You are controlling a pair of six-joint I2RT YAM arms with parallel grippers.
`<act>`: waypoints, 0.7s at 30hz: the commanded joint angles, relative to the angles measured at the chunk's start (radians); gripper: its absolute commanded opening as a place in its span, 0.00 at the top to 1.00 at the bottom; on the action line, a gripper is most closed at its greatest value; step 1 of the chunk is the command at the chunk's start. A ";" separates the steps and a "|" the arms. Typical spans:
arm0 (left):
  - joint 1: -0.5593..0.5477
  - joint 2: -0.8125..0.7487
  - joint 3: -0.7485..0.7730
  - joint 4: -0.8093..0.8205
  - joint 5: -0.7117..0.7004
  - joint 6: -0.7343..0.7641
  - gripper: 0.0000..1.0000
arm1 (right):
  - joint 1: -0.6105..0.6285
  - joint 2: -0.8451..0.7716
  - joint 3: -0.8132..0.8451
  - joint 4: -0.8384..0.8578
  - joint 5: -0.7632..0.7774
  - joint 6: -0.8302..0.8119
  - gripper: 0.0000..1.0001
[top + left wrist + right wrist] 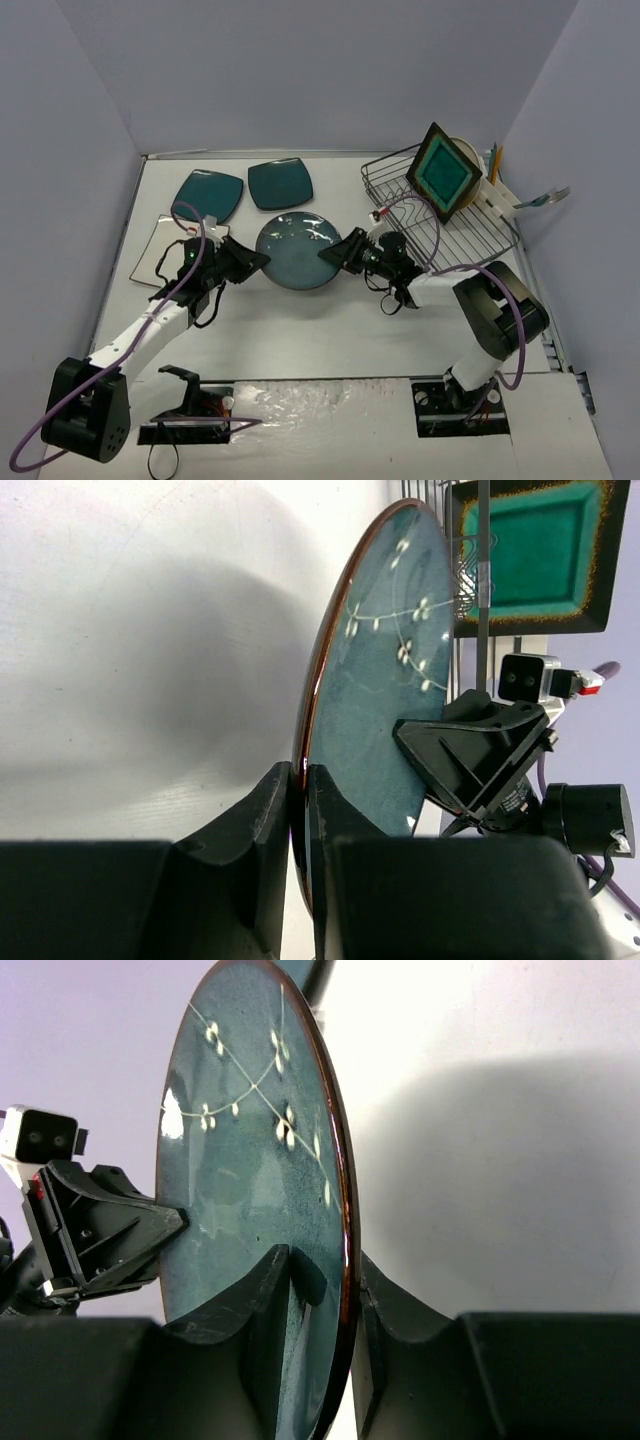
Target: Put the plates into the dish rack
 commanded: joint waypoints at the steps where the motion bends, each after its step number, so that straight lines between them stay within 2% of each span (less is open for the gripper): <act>1: -0.003 -0.044 0.070 0.151 0.059 0.000 1.00 | -0.009 -0.101 0.022 0.086 -0.036 -0.058 0.93; 3: -0.003 -0.042 0.073 0.127 0.055 0.019 0.99 | -0.021 -0.145 0.031 0.033 -0.028 -0.092 1.00; 5: -0.003 -0.036 0.090 0.080 0.050 0.051 0.91 | -0.034 -0.214 0.057 -0.074 -0.015 -0.141 1.00; 8: -0.003 -0.038 0.124 -0.001 0.029 0.099 0.51 | -0.065 -0.286 0.101 -0.207 0.004 -0.246 1.00; 10: -0.003 -0.042 0.174 -0.099 0.009 0.147 0.33 | -0.087 -0.347 0.143 -0.339 0.021 -0.320 1.00; 13: -0.003 -0.054 0.248 -0.249 -0.044 0.248 0.12 | -0.130 -0.420 0.253 -0.532 0.071 -0.465 1.00; 16: -0.001 -0.067 0.315 -0.396 -0.120 0.328 0.03 | -0.190 -0.473 0.365 -0.706 0.124 -0.600 1.00; 21: 0.007 -0.087 0.427 -0.596 -0.251 0.507 0.03 | -0.267 -0.493 0.560 -0.885 0.271 -0.915 1.00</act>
